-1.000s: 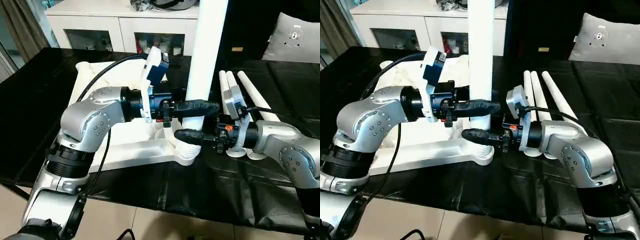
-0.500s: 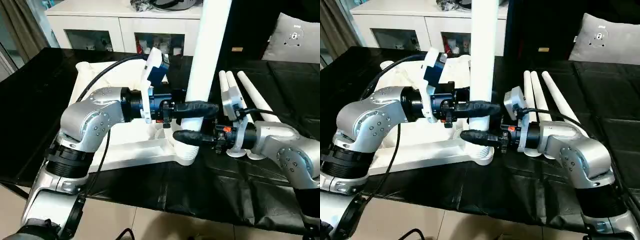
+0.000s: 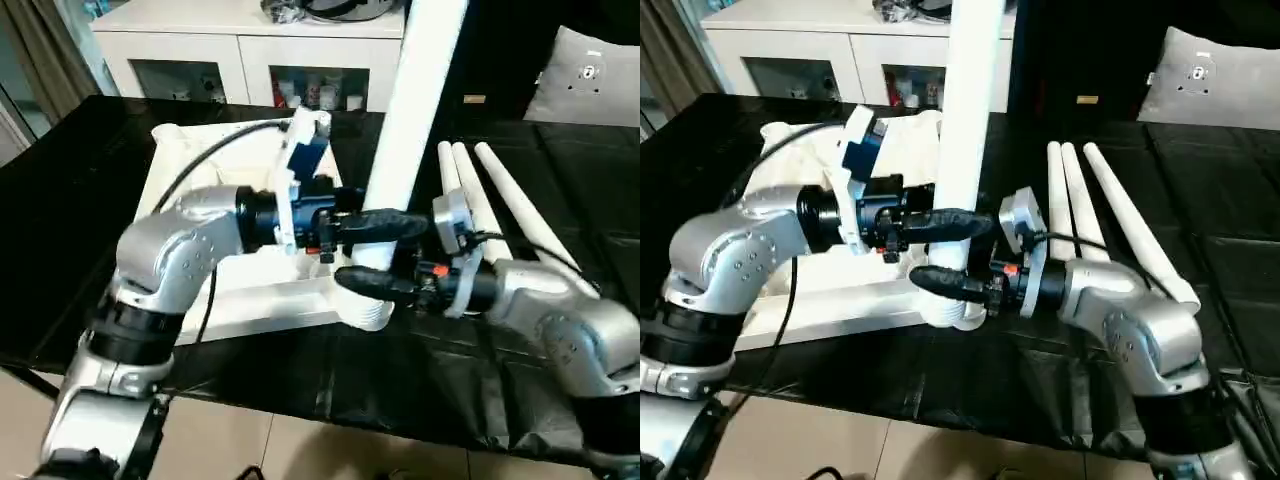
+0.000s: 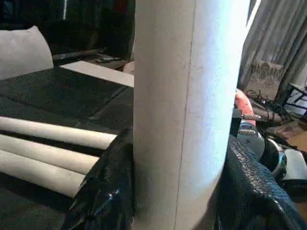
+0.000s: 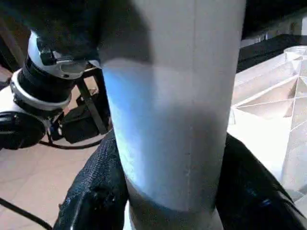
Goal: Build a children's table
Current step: Pick table leg
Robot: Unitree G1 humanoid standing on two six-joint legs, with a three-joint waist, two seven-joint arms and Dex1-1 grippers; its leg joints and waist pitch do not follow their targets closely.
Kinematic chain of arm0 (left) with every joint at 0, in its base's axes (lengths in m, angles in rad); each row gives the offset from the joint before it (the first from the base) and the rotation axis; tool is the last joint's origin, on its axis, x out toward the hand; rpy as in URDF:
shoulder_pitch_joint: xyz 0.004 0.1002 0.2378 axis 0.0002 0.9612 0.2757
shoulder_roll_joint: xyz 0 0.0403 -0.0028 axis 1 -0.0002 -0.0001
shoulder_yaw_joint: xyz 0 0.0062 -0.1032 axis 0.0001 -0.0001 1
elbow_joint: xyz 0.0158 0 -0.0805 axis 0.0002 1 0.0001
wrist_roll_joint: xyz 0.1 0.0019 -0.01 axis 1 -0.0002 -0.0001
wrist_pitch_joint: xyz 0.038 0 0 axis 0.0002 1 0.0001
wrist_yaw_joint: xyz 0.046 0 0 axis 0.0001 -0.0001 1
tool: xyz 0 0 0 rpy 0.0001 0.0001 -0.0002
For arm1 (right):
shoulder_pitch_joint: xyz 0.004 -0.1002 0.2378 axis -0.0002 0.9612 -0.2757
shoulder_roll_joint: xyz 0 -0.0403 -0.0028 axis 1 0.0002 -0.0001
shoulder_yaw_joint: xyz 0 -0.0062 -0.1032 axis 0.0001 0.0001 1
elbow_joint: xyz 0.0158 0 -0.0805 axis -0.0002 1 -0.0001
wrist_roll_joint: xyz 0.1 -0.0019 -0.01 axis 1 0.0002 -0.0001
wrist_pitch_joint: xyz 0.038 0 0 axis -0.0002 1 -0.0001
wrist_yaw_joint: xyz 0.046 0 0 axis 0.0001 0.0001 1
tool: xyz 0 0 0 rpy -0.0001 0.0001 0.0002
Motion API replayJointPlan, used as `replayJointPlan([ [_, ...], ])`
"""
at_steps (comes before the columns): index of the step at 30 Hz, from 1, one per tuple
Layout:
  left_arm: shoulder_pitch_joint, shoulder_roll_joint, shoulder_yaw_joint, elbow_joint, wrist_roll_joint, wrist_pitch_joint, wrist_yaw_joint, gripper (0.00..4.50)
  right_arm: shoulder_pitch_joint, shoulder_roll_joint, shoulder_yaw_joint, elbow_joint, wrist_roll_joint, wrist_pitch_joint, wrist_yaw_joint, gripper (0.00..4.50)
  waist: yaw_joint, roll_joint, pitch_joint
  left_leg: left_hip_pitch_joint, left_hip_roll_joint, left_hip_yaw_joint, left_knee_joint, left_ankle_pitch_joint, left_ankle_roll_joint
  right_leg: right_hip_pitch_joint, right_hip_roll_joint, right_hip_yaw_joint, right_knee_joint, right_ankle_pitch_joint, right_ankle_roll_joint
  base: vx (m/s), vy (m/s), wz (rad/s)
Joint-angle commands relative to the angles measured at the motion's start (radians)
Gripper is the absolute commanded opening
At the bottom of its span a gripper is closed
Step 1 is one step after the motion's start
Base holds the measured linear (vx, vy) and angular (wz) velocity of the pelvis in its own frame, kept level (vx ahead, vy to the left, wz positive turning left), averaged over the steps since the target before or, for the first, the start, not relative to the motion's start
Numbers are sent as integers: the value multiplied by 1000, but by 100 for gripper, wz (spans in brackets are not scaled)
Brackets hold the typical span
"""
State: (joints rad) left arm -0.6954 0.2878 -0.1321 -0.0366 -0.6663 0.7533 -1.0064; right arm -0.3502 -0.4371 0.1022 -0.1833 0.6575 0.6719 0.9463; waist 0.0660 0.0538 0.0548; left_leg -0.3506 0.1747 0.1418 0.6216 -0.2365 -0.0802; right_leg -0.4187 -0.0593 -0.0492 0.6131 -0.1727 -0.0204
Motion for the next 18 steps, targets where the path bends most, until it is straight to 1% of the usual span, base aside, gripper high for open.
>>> replayJointPlan([
  [1,2,-15,-31,-76,-36,-4,-27,260,5,11,-7,20,-28,-6,-54,197,5,-15,-77,-19,21,5,-58,43,68,83,-56,37,-61,-156,-203,0,0,0],
  [2,2,-15,-31,-76,-36,-4,-27,260,5,11,-7,20,-28,-6,-54,196,6,-16,-77,-19,22,5,-59,41,67,84,-57,37,-61,-160,-201,0,0,0],
  [3,22,8,-59,-72,5,-45,-55,260,15,16,-5,23,-44,-32,-59,196,5,-16,-76,-20,22,4,-59,42,67,83,-57,37,-62,-160,-199,0,0,0],
  [4,29,15,-66,-67,19,-56,-60,260,20,16,-3,25,-53,-42,-58,196,3,-17,-75,-21,21,5,-59,37,66,83,-56,38,-63,-170,-193,0,0,0],
  [6,46,25,-78,-54,51,-86,-67,260,34,10,7,32,-77,-71,-48,196,3,-15,-74,-19,23,5,-60,33,65,80,-57,38,-66,-186,-183,0,0,0],
  [10,98,41,-81,-18,78,-108,-74,260,74,-5,16,31,-92,-94,-29,196,2,-15,-74,-19,24,5,-61,24,62,81,-58,38,-66,-187,-182,0,0,0],
  [12,117,42,-81,-8,84,-113,-70,260,94,-14,18,26,-98,-79,-43,196,1,-14,-75,-18,23,5,-62,20,62,81,-56,38,-66,-186,-185,0,0,0],
  [14,137,43,-81,-6,80,-110,-69,260,113,-28,31,24,-115,-74,-48,195,1,-16,-73,-19,24,5,-62,13,61,82,-57,39,-67,-192,-184,0,0,0],
  [17,177,36,-83,2,77,-112,-58,260,146,-43,48,22,-140,-80,-45,195,-1,-15,-72,-20,23,5,-63,3,59,81,-57,38,-71,-217,-176,0,0,0],
  [18,193,33,-85,6,83,-120,-53,260,157,-44,51,19,-141,-80,-44,194,-1,-17,-72,-20,24,5,-63,1,61,82,-59,40,-72,-223,-173,0,0,0],
])
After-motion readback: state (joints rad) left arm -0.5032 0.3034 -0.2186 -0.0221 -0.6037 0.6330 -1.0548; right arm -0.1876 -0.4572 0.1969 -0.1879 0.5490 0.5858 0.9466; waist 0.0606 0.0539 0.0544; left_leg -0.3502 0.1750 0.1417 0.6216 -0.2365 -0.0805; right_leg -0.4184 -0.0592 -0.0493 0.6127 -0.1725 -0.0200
